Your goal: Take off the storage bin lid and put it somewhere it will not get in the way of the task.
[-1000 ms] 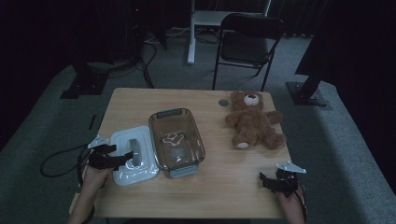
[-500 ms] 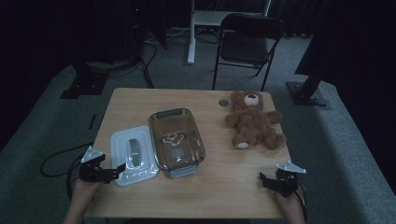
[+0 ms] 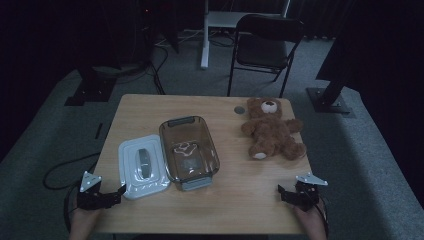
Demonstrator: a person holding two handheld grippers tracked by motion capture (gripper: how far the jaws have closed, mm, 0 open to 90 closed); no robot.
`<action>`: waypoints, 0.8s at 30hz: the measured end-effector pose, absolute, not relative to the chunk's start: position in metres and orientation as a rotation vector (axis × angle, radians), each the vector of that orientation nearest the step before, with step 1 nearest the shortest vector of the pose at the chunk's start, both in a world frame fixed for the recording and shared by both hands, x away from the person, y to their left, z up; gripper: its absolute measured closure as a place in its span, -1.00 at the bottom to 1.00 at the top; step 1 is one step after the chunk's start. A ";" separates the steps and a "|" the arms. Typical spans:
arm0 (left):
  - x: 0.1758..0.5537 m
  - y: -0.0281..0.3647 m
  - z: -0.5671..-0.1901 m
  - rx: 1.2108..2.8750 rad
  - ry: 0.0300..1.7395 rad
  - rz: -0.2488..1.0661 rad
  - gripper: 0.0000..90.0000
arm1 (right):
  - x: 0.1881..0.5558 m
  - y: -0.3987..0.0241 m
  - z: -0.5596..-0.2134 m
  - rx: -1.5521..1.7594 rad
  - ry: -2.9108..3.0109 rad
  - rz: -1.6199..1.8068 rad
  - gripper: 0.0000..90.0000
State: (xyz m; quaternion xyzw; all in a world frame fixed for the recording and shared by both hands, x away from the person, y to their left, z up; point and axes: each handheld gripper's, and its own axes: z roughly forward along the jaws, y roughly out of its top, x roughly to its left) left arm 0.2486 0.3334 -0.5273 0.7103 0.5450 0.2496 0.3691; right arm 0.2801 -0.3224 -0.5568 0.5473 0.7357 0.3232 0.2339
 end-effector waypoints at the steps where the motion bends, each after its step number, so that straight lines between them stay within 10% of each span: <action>1: 0.247 0.334 -0.530 1.816 1.415 0.649 -0.98 | 0.280 -0.322 -0.557 1.503 2.020 0.887 -0.72; 24: 0.247 0.339 -0.549 1.820 1.564 0.710 -0.98 | 0.283 -0.320 -0.556 1.497 2.041 0.884 -0.73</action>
